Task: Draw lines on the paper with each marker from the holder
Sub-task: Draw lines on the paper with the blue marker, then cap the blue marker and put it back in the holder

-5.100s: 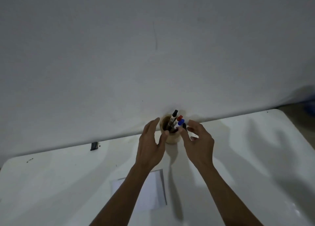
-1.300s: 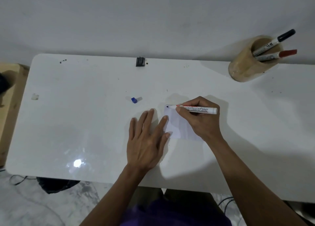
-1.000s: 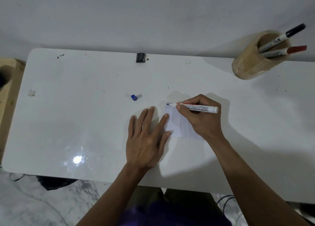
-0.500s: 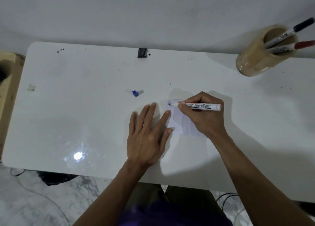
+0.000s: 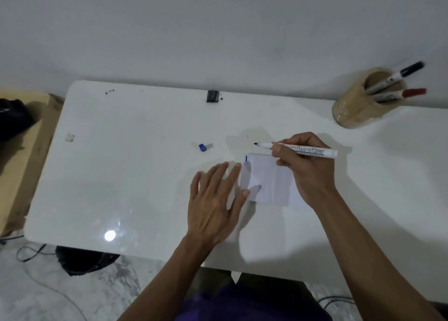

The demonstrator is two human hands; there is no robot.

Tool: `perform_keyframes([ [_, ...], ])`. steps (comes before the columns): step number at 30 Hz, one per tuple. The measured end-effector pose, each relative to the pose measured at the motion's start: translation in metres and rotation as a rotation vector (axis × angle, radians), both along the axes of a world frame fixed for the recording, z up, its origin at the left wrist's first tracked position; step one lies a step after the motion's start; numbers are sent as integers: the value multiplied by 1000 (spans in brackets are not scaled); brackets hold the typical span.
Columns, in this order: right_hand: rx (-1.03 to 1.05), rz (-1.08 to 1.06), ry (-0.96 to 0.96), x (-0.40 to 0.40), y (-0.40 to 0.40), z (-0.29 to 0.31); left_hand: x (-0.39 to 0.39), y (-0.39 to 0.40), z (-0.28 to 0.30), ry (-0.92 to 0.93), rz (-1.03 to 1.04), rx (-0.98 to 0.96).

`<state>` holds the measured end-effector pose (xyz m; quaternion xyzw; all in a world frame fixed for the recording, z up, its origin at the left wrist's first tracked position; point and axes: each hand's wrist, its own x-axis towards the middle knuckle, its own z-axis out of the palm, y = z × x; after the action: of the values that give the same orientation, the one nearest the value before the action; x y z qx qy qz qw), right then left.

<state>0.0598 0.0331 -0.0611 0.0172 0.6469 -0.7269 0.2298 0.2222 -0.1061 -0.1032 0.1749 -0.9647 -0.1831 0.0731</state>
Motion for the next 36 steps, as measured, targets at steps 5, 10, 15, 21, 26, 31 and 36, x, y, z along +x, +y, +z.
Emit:
perform_keyframes([
  [5, -68, 22, 40, 5, -2, 28, -26, -36, 28, 85, 331, 103],
  [10, -9, -9, 25, 20, -6, 32, -43, -67, 24, -64, 337, 66],
  [15, 46, -34, 17, 32, -12, 35, -43, -74, 20, -75, 331, 93],
  [21, 32, -8, 112, 44, -24, 62, -39, -55, 79, 180, 639, 1093],
  [26, 10, 16, 176, 63, -39, 80, -23, -50, 109, 195, 634, 1508],
  [31, 10, -9, 200, 84, -46, 86, -5, -53, 117, 187, 583, 1579],
  [36, 35, -8, 211, 104, -49, 89, 12, -54, 121, 146, 513, 1571],
])
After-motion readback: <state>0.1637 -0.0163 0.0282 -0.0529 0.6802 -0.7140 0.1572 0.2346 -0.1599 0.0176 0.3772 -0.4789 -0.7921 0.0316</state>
